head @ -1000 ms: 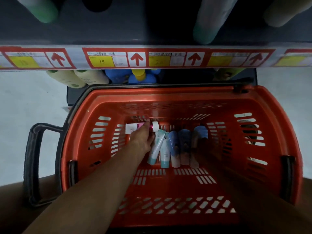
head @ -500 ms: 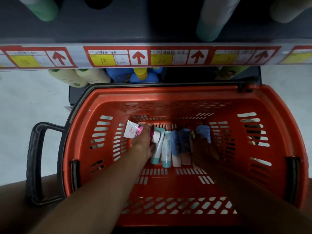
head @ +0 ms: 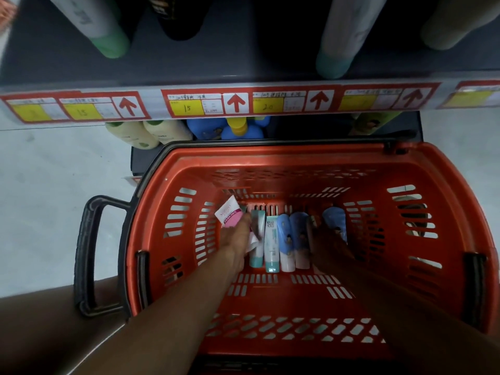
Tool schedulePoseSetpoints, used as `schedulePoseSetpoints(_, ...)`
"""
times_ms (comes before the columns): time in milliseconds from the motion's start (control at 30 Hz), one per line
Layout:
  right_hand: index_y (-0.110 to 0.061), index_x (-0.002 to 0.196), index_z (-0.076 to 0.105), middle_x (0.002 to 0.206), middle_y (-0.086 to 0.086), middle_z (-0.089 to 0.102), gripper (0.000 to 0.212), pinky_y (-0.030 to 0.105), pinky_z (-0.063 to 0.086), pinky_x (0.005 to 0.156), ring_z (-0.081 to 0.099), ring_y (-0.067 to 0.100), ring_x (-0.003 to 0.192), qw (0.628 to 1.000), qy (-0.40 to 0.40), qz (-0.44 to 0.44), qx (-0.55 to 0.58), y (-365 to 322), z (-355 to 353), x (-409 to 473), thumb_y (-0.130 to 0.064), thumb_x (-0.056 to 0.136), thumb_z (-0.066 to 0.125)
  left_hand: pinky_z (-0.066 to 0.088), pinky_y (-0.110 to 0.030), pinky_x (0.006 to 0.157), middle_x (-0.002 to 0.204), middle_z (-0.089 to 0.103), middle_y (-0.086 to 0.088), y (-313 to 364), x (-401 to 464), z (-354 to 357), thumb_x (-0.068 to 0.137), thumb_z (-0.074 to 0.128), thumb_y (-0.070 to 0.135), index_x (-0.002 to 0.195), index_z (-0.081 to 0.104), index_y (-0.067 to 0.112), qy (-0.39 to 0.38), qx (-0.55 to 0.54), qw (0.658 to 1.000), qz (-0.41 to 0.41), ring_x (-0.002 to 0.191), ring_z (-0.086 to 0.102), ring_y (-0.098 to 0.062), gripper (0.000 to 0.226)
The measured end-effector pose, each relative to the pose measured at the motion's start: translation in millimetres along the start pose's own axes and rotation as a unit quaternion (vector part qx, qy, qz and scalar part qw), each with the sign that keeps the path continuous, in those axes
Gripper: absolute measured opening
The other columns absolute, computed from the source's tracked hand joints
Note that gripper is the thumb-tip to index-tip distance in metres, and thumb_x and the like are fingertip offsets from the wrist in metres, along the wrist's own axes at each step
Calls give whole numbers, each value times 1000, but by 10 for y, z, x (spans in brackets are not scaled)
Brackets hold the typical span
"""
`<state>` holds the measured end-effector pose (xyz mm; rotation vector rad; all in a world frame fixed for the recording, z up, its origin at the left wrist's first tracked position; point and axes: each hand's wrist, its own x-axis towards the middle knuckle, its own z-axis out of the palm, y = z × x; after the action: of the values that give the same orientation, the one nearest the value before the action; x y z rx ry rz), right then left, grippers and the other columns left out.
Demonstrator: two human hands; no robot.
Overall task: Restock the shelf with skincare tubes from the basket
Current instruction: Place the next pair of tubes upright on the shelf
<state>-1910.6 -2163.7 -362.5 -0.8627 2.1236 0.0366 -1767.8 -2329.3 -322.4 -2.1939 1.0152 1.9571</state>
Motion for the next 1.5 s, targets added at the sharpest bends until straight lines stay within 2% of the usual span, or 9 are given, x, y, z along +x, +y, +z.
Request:
schedulePoseSetpoints(67, -15, 161, 3, 163, 13, 27, 89, 47, 34, 117, 36, 31, 146, 1000, -21, 10, -4, 31, 25, -15, -26, 96, 62, 60, -35, 71, 89, 76, -6, -36, -15, -18, 91, 71, 33, 101, 69, 14, 3, 12, 1000, -1, 78, 72, -21, 22)
schedulePoseSetpoints(167, -7, 152, 32, 146, 15, 49, 65, 38, 43, 107, 50, 29, 132, 998, -27, 39, 29, 29, 43, -6, -26, 97, 61, 63, -48, 70, 79, 78, -8, -39, -40, -52, 83, 76, 40, 116, 63, 10, -22, 28, 999, -21, 71, 75, -27, 47)
schedulePoseSetpoints(333, -8, 143, 45, 144, 12, 51, 74, 36, 45, 101, 50, 29, 133, 992, -1, 98, 80, -83, 3, -45, -32, 82, 80, 44, -26, 43, 69, 71, -8, -11, -90, -75, 82, 77, 27, 107, 65, 2, -32, 117, 993, 4, 47, 61, -20, 38)
schedulePoseSetpoints(467, -15, 149, 34, 146, 12, 48, 91, 43, 47, 104, 48, 32, 134, 987, 39, 108, 108, -177, -89, -61, -42, 76, 81, 46, -23, 43, 88, 73, -9, 15, -128, -74, 76, 81, 19, 103, 55, 12, -21, 162, 986, 27, 67, 71, -21, 38)
schedulePoseSetpoints(633, -12, 133, 50, 123, 8, 63, 69, 34, 55, 82, 65, 26, 108, 981, 47, 127, 142, -275, -273, -199, -33, 77, 84, 48, -22, 44, 100, 71, -10, 34, -238, -82, 71, 85, 20, 121, 44, 12, -20, 183, 981, 54, 80, 75, -26, 65)
schedulePoseSetpoints(767, -9, 127, 60, 118, 8, 69, 60, 31, 55, 86, 66, 23, 104, 978, 39, 101, 181, -272, -328, -306, -37, 78, 81, 57, -28, 52, 100, 74, -8, 14, -295, -108, 52, 85, 27, 119, 55, 15, -33, 199, 977, 66, 80, 76, -26, 75)
schedulePoseSetpoints(1033, -5, 116, 62, 85, -1, 64, 35, 37, 56, 77, 64, 16, 81, 915, 78, 91, 384, -368, -521, -634, 2, 82, 72, 52, -26, 53, 107, 71, -6, 91, -676, -216, 65, 88, 18, 123, 56, 16, -35, 187, 973, 133, 90, 73, -28, 66)
schedulePoseSetpoints(1167, -13, 114, 55, 96, 11, 66, 49, 48, 62, 69, 69, 31, 87, 899, 116, 76, 415, -497, -658, -811, 1, 72, 77, 60, -33, 69, 107, 70, -4, 143, -860, -307, 59, 90, 26, 124, 55, 17, -24, 213, 958, 189, 92, 70, -26, 74)
schedulePoseSetpoints(1500, -14, 130, 55, 114, 6, 65, 48, 15, 52, 54, 65, 9, 86, 850, 218, -25, 479, -707, -988, -1313, -8, 86, 74, 60, -37, 82, 105, 67, 3, 263, -1371, -521, 74, 92, 32, 120, 49, 21, -9, 182, 926, 332, 92, 67, -19, 64)
